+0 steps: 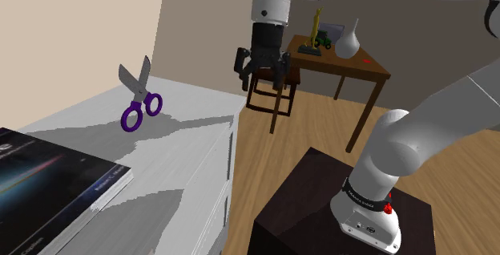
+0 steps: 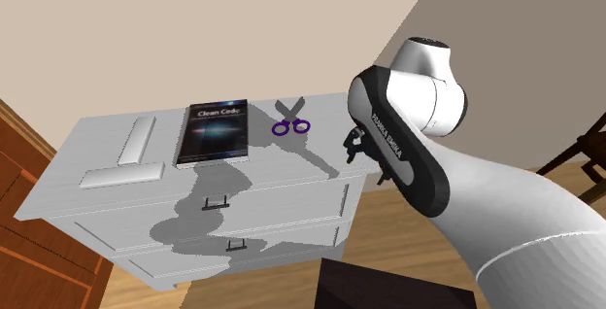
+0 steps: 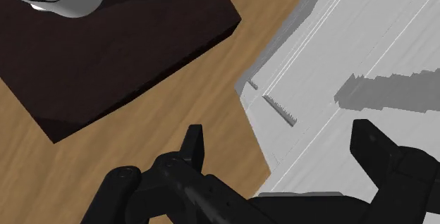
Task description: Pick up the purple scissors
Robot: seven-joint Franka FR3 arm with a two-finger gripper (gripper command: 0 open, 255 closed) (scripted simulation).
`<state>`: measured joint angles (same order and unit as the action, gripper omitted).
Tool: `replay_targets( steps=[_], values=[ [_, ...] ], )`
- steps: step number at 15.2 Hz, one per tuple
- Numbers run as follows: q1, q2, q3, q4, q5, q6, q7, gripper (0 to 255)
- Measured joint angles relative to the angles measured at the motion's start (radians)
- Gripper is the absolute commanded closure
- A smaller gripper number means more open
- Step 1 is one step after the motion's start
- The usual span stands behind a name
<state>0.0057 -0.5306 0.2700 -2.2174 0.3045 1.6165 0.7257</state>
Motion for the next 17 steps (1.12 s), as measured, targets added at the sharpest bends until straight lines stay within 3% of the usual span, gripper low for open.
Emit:
replay_targets(
  steps=[8,12,17],
  values=[
    [-0.024,0.241,0.148,0.231,0.046,0.051,0.381,0],
    [-0.026,0.397,0.210,0.385,0.020,0.074,0.579,0],
    [-0.002,0.624,0.253,0.620,-0.060,0.083,0.821,0]
  ],
)
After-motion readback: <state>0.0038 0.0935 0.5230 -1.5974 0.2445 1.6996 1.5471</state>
